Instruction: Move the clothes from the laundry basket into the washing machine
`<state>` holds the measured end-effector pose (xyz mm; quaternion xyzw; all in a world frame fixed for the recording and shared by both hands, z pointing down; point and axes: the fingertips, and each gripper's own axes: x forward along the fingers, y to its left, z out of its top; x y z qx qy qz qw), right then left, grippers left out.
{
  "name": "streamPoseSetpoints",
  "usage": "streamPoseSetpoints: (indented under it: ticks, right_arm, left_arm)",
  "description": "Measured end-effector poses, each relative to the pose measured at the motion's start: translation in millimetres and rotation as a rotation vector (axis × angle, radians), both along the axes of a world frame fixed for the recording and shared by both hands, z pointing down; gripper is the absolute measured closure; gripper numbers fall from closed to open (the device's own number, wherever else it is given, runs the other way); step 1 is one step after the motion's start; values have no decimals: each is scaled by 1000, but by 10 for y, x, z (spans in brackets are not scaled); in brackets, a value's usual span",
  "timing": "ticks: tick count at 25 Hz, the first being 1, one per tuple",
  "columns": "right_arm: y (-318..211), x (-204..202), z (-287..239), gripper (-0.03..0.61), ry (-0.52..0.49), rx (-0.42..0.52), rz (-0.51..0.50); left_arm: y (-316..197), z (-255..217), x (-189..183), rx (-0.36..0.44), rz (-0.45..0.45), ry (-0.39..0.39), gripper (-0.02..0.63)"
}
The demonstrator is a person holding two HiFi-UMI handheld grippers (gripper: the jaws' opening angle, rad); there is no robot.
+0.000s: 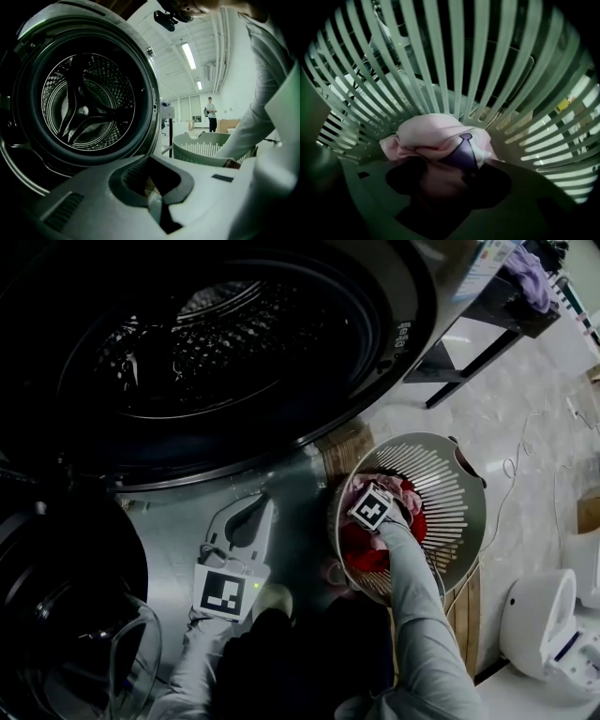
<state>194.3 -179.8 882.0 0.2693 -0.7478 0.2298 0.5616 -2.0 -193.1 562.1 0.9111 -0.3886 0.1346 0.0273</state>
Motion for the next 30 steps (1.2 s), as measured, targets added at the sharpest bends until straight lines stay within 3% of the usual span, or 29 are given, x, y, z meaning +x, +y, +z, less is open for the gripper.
streamPoseSetpoints:
  ticks: [3, 5, 10, 15, 30]
  right_arm:
    - [-30, -28, -85, 404, 20, 48, -45]
    - [-41, -21, -146, 451, 21, 66, -48]
    - [-77, 25, -365, 460, -14, 117, -5]
    - [-111, 59, -791, 457, -112, 183, 89]
    - [-241, 345, -2185, 454, -287, 515, 330]
  left_arm:
    - [1, -11, -16, 1, -4, 6, 594]
    - [-2, -38, -38, 6, -11, 9, 594]
    - [5, -124, -92, 9, -33, 20, 594]
    - [57, -274, -99, 28, -30, 14, 594]
    - [221, -818, -122, 93, -61, 52, 594]
